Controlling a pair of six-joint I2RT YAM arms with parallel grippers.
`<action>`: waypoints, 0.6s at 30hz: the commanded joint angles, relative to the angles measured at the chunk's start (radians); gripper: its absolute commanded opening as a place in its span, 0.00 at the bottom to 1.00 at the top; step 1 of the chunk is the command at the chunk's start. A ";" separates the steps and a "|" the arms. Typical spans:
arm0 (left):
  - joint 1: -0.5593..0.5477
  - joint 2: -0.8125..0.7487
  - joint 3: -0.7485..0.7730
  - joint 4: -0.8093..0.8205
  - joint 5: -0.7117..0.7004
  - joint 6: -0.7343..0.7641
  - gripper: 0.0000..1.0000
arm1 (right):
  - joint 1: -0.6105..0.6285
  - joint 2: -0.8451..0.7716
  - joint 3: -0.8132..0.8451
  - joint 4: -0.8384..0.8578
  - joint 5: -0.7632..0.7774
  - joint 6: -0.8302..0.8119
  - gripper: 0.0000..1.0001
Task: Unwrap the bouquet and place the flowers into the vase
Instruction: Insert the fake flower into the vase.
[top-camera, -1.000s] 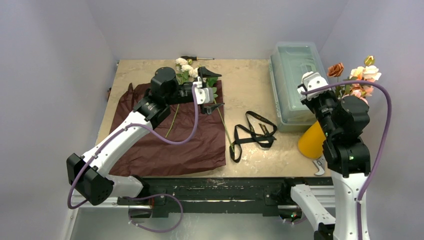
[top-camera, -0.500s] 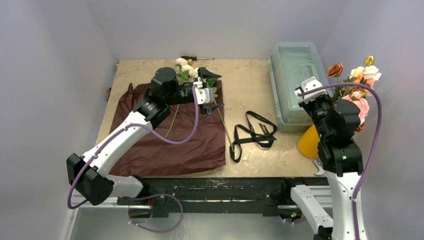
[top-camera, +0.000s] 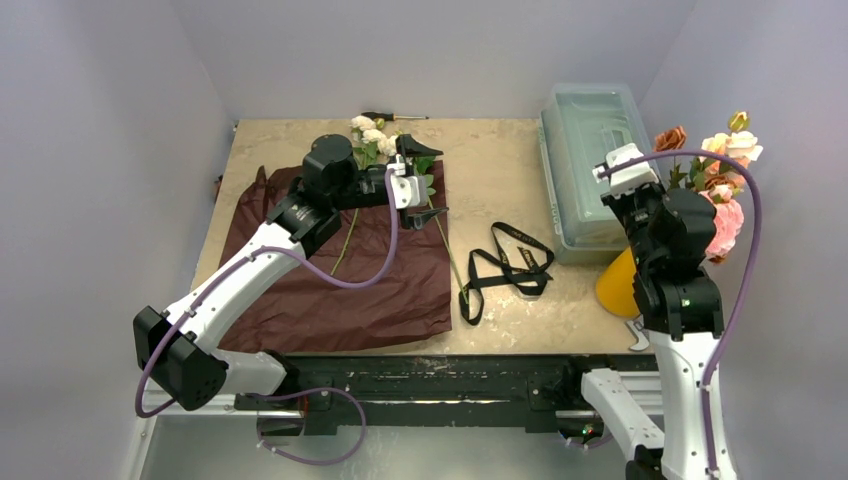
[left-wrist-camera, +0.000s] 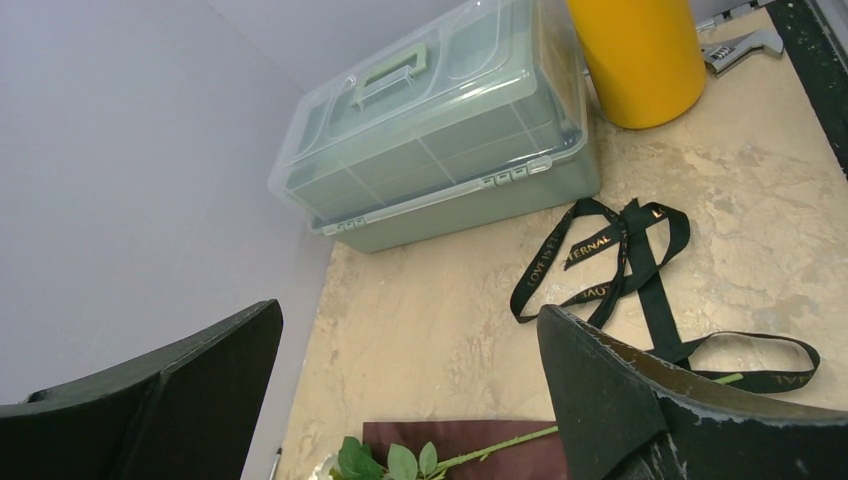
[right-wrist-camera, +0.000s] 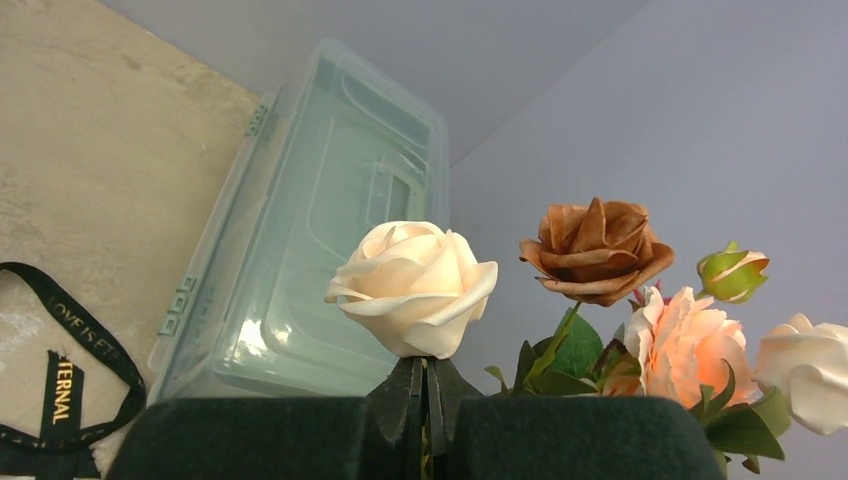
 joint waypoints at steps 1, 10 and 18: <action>-0.006 0.004 0.014 0.017 0.002 0.013 1.00 | -0.010 0.043 0.062 -0.049 0.047 -0.042 0.00; -0.006 0.008 0.014 0.024 -0.001 0.008 1.00 | -0.013 0.111 0.135 -0.195 0.036 -0.159 0.00; -0.006 0.010 0.013 0.025 -0.004 0.002 1.00 | -0.015 0.151 0.116 -0.225 0.118 -0.193 0.00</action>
